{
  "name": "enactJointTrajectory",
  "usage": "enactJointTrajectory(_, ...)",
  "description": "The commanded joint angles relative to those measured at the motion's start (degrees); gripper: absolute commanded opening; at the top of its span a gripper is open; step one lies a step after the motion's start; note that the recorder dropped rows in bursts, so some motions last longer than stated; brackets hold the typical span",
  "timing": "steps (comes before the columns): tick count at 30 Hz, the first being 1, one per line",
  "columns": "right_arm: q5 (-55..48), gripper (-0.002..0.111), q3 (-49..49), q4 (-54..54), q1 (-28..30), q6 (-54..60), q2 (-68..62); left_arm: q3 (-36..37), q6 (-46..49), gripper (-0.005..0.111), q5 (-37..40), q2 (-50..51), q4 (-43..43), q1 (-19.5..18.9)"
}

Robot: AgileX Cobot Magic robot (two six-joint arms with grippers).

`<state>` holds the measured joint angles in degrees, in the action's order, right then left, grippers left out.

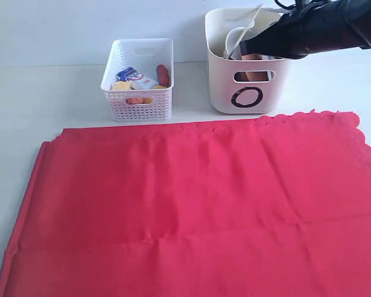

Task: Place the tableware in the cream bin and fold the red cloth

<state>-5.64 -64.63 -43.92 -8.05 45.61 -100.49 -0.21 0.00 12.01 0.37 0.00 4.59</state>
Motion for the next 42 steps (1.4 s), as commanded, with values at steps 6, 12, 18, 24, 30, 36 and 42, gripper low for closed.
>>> enactJointTrajectory(6, 8.47, 0.0, 12.38, -3.48, 0.34, -1.34, 9.7, 0.21, 0.0, 0.0, -0.13, -0.37, 0.0, 0.83)
enactJointTrajectory(12, 13.72, 0.0, 21.32, -4.1, 0.34, -8.57, 14.38, 0.21, 0.0, 0.0, -0.13, -0.37, 0.0, 1.34)
enactJointTrajectory(18, 19.67, 0.0, 28.35, -3.62, -1.08, -14.25, 16.85, 0.21, 0.0, 0.0, -0.13, -0.37, 0.0, 1.34)
enactJointTrajectory(24, 29.24, 0.0, 33.68, -0.99, -7.94, -17.42, 17.79, 0.21, 0.0, 0.0, -0.13, -0.37, 0.0, 1.34)
enactJointTrajectory(30, 37.91, 0.0, 38.57, 10.22, -13.01, -29.22, 17.87, 0.21, 0.0, 0.0, -0.13, -0.37, 0.0, 1.34)
enactJointTrajectory(36, 39.52, 0.0, 40.24, 15.59, -13.29, -37.18, 17.87, 0.21, 0.0, 0.0, -0.13, -0.37, 0.0, 1.34)
enactJointTrajectory(42, 39.52, 0.0, 40.24, 16.19, -13.29, -37.16, 17.87, 0.21, 0.0, 0.0, -0.13, -0.37, 0.0, 1.34)
